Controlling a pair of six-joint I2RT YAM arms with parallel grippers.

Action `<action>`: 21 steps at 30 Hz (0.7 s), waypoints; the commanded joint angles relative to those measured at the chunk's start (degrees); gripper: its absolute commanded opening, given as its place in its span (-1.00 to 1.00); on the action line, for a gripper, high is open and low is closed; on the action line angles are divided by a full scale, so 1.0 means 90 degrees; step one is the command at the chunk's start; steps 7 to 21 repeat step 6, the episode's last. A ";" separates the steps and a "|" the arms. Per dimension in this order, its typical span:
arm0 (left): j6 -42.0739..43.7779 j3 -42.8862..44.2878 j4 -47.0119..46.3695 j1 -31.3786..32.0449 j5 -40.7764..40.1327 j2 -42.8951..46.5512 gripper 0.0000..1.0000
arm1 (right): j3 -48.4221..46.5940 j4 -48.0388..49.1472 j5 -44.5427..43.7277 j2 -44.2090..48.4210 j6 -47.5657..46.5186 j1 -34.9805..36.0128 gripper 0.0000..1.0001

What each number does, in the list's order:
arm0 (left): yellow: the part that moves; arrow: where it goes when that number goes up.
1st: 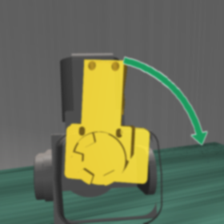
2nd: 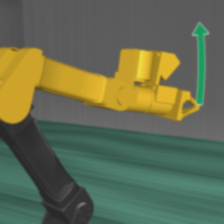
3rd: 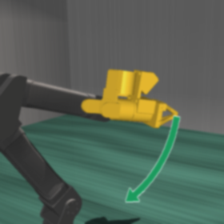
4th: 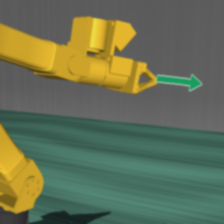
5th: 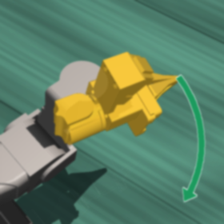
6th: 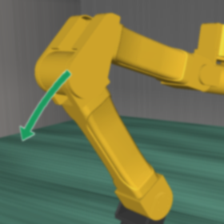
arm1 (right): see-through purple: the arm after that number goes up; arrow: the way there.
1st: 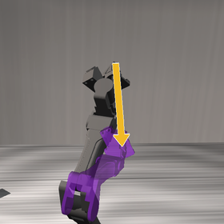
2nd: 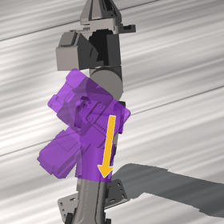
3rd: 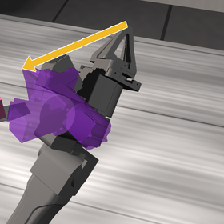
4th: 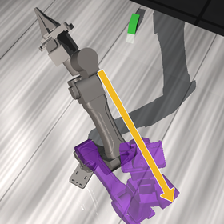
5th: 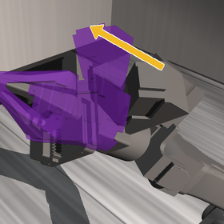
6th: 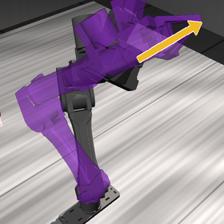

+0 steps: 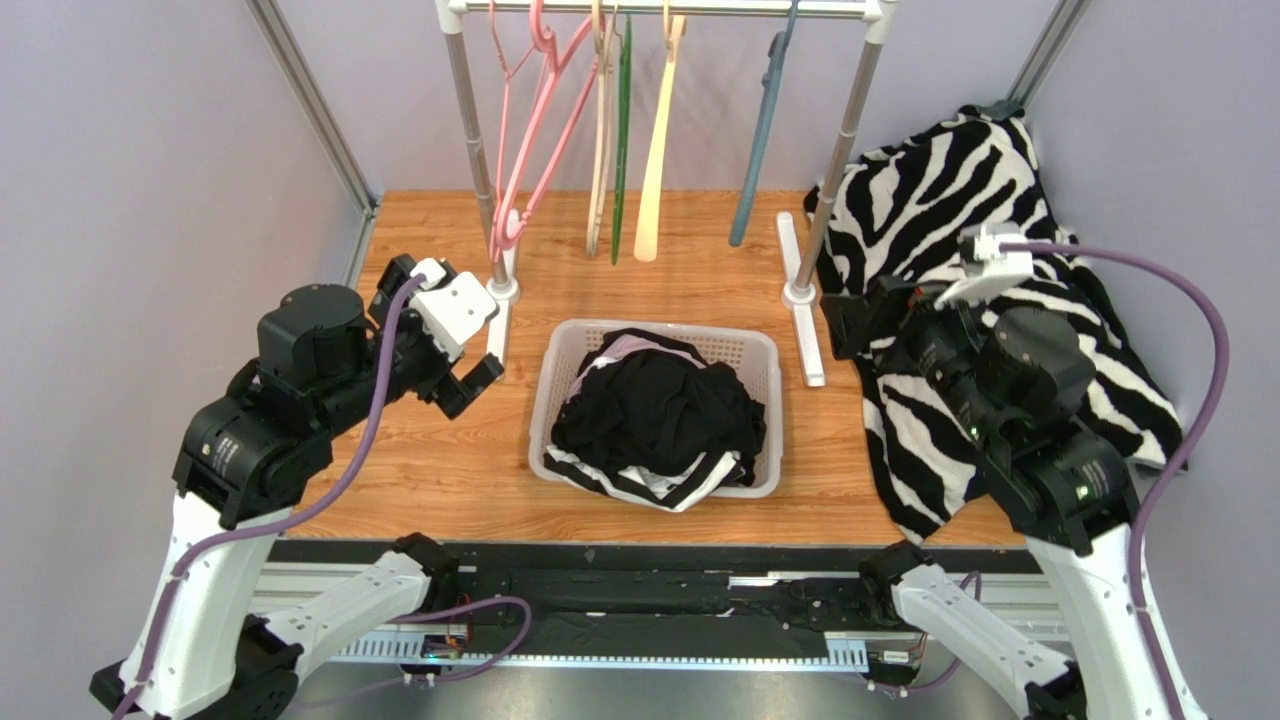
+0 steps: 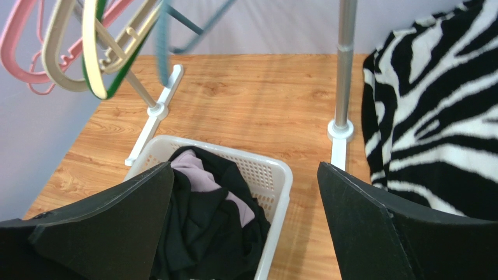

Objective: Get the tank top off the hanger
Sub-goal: Reset both arms

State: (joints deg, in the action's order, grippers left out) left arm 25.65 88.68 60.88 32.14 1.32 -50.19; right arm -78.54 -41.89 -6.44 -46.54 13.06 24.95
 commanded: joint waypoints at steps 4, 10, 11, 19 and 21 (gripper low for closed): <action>-0.0487 -0.0136 -0.0358 -0.1118 0.0945 -0.0223 0.98 | 0.0904 -0.0189 -0.0740 0.0670 0.0375 0.0001 1.00; -0.0535 -0.0409 -0.0572 -0.1636 0.1112 -0.0233 0.98 | 0.1137 -0.0170 -0.0847 0.0709 0.0327 -0.0008 1.00; -0.0535 -0.0409 -0.0572 -0.1636 0.1112 -0.0233 0.98 | 0.1137 -0.0170 -0.0847 0.0709 0.0327 -0.0008 1.00; -0.0535 -0.0409 -0.0572 -0.1636 0.1112 -0.0233 0.98 | 0.1137 -0.0170 -0.0847 0.0709 0.0327 -0.0008 1.00; -0.0535 -0.0409 -0.0572 -0.1636 0.1112 -0.0233 0.98 | 0.1137 -0.0170 -0.0847 0.0709 0.0327 -0.0008 1.00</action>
